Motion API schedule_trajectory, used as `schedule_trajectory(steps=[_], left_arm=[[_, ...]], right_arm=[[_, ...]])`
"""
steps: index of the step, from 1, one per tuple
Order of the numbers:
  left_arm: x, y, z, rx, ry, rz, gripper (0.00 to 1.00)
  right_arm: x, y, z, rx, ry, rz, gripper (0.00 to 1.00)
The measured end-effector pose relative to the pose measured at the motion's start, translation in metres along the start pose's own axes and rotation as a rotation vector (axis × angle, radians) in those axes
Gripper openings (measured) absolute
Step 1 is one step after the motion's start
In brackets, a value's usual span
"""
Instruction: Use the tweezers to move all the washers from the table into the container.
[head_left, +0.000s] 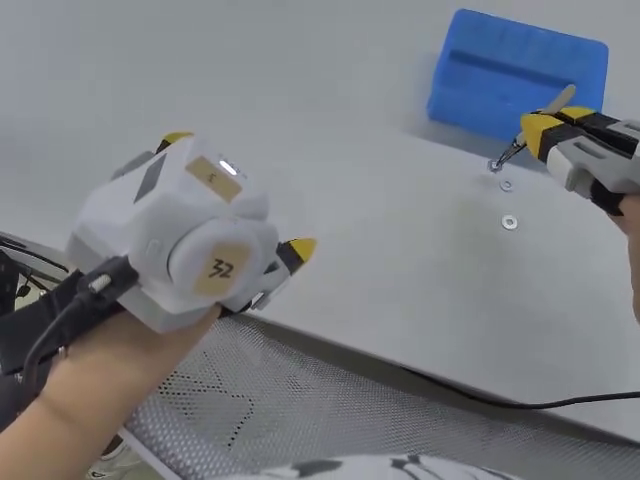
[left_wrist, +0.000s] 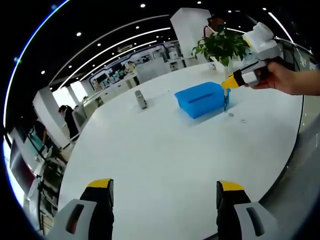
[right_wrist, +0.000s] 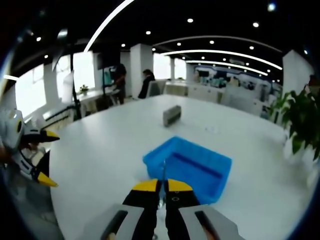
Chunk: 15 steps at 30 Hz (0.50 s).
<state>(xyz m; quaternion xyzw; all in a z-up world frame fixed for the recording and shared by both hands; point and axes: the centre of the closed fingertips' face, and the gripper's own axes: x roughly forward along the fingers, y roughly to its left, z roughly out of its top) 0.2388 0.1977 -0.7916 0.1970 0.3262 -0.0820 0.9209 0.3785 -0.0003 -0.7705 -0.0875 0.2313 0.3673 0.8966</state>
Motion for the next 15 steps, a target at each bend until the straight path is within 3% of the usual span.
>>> schedule_trajectory(steps=[15], left_arm=[[0.000, 0.000, 0.000, -0.001, -0.001, -0.004, 0.87]], right_arm=[[-0.002, -0.004, 0.054, -0.053, -0.098, 0.014, 0.00]])
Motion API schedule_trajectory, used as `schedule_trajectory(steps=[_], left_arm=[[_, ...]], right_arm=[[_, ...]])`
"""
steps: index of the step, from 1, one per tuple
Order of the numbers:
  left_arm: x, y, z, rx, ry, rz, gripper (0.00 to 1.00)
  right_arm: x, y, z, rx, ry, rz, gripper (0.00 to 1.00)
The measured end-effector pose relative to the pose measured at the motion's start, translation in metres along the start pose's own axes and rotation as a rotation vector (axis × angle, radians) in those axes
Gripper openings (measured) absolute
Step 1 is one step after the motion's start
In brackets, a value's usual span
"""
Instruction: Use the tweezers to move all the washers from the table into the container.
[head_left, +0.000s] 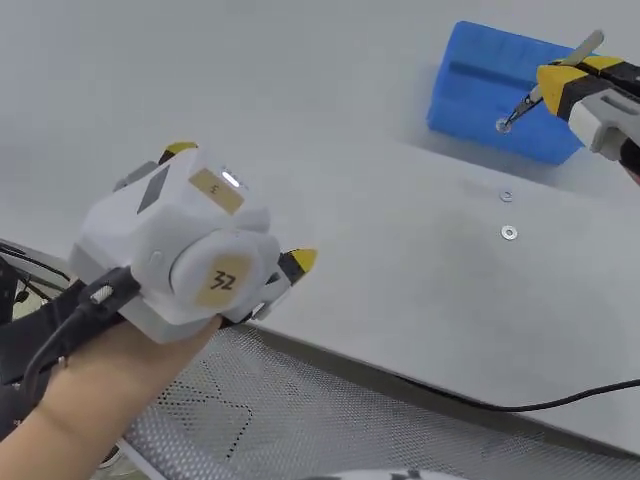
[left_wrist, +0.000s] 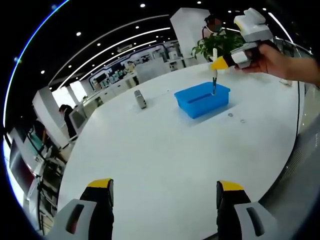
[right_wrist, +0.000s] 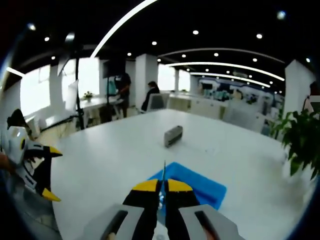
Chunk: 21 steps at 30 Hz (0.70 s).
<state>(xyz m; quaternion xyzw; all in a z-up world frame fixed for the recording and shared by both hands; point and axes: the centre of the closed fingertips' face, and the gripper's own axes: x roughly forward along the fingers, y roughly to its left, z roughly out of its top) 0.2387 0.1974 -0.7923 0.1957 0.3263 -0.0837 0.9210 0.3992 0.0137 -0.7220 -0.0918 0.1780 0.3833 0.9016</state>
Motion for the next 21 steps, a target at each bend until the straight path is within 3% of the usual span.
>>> schedule_trajectory(steps=[16, 21], left_arm=[[0.000, 0.000, 0.000, 0.004, 0.001, 0.004, 0.86], [-0.003, 0.005, 0.003, -0.031, -0.019, 0.013, 0.86]], right_arm=[[0.009, -0.012, 0.017, 0.008, -0.044, -0.030, 0.00], [0.014, -0.017, 0.018, 0.011, -0.047, -0.040, 0.00]])
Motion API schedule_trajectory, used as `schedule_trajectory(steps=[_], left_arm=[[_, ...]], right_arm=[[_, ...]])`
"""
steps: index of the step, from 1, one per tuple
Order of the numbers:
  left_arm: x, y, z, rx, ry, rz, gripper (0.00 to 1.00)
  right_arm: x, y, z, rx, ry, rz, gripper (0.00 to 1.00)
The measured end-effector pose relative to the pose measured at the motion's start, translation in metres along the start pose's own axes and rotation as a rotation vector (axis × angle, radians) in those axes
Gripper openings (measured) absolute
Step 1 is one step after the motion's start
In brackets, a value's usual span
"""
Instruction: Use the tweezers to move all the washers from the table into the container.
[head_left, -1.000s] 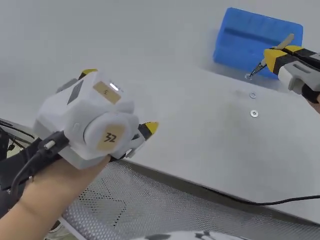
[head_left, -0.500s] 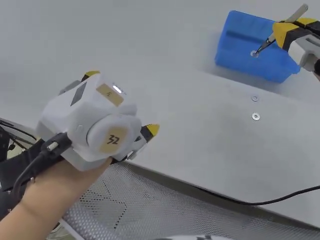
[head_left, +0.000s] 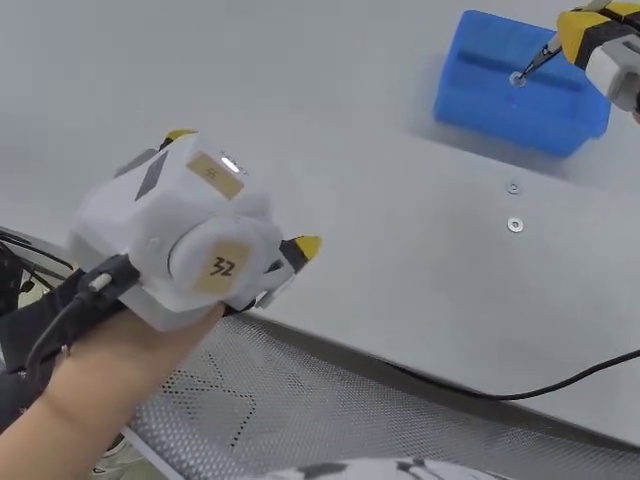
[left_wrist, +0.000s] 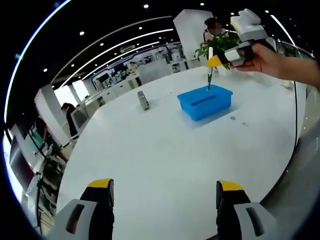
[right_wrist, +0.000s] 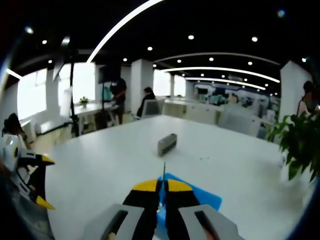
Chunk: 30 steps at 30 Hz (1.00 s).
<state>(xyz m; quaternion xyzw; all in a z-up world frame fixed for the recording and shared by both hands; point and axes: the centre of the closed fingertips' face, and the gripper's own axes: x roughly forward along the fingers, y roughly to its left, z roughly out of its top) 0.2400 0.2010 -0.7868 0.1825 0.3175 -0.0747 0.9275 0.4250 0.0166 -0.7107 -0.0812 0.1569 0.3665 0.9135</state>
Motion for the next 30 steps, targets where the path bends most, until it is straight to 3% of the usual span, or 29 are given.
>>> schedule_trajectory(steps=[5, 13, 22, 30], left_arm=[[0.000, 0.000, 0.001, -0.019, -0.002, 0.001, 0.86], [0.000, -0.001, 0.001, 0.005, 0.000, -0.001, 0.86], [0.000, -0.003, 0.002, -0.002, -0.006, -0.011, 0.88], [0.001, -0.004, 0.001, 0.008, -0.003, -0.012, 0.88]], right_arm=[[0.008, -0.003, -0.004, 0.000, 0.008, -0.007, 0.00], [0.023, -0.003, -0.016, 0.001, 0.038, -0.014, 0.00], [0.036, -0.003, -0.041, -0.013, 0.096, -0.018, 0.00], [0.043, -0.002, -0.054, -0.007, 0.127, -0.015, 0.00]])
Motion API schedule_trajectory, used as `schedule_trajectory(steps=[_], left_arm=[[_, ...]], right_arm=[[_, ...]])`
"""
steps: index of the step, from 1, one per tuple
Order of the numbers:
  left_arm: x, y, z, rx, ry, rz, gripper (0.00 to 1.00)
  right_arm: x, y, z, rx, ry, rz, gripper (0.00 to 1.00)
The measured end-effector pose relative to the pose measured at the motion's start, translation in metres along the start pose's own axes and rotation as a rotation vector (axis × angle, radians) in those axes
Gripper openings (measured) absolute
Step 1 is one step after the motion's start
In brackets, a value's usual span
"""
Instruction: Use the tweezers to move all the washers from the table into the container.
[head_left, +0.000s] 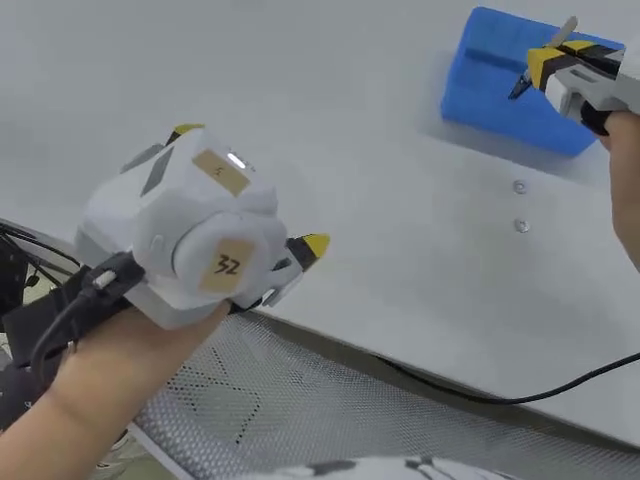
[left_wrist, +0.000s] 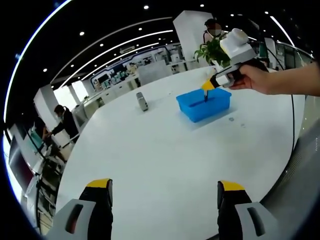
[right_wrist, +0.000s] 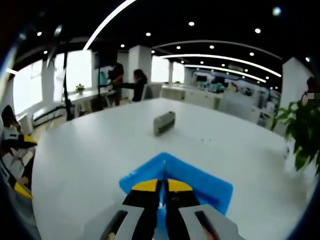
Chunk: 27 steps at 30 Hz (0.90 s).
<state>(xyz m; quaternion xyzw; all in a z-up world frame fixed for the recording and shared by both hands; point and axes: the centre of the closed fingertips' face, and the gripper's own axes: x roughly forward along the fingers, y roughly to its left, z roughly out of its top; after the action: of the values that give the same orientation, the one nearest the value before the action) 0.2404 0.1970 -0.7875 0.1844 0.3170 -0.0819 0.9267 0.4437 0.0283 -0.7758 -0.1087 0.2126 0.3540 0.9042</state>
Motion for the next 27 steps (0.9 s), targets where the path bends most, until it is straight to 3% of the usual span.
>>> schedule_trajectory(steps=[6, 15, 27], left_arm=[[0.001, 0.000, -0.001, 0.003, 0.003, -0.002, 0.88], [0.002, -0.001, -0.002, 0.010, 0.007, -0.005, 0.88], [0.001, 0.000, -0.001, 0.008, 0.000, -0.001, 0.89]], right_arm=[[0.004, 0.000, -0.011, 0.001, 0.017, 0.001, 0.00], [0.001, -0.002, -0.011, 0.003, -0.003, -0.009, 0.01], [0.002, -0.005, -0.013, 0.005, 0.010, -0.017, 0.02]])
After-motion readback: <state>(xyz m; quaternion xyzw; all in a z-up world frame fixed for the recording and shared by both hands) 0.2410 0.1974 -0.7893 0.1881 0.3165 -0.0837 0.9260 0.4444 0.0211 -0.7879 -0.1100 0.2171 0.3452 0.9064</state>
